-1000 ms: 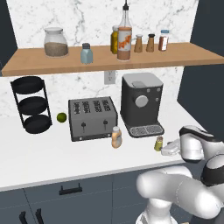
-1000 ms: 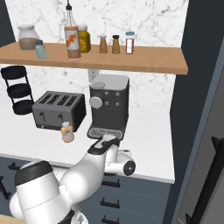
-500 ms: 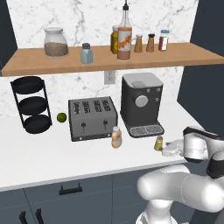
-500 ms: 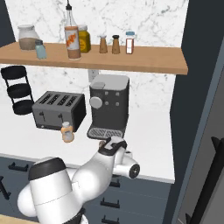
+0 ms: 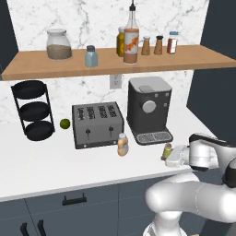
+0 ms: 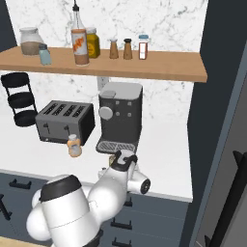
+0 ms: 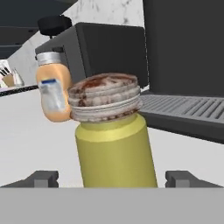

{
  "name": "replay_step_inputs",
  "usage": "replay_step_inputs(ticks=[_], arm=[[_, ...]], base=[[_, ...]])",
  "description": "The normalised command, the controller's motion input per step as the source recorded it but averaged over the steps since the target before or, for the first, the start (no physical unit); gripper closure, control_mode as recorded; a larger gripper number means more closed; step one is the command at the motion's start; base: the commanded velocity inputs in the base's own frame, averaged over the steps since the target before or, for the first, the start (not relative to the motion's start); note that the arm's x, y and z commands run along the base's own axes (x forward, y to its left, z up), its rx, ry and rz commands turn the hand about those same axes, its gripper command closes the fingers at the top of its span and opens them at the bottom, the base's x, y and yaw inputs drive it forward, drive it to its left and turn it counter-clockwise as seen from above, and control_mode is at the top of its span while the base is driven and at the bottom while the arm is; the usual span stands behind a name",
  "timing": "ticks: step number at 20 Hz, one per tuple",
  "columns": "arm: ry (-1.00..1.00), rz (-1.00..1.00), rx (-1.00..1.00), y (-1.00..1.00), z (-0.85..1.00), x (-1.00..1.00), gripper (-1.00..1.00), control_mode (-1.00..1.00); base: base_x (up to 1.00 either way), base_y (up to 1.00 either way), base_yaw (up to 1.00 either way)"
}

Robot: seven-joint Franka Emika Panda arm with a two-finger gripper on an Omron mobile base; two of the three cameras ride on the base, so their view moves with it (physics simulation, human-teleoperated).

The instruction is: Put the shaker and condiment bottle from the counter next to their counterparts in the cabinet.

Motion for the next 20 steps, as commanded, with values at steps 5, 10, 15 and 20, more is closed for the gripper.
replay_step_inputs(ticks=[5, 10, 15, 20], arm=[[0.03, 0.02, 0.00, 0.04, 0.00, 0.09, 1.00, -1.00], [-0.13, -0.12, -0.13, 0.00, 0.69, 0.02, 1.00, -1.00], [-0.09, -0.09, -0.16, 0.12, 1.00, -0.12, 1.00, -1.00], [-0.08, 0.02, -0.23, 0.74, 0.40, -0.38, 1.00, -1.00]], base=[[0.00, 0.00, 0.00], [0.00, 0.00, 0.00], [0.00, 0.00, 0.00], [0.00, 0.00, 0.00]])
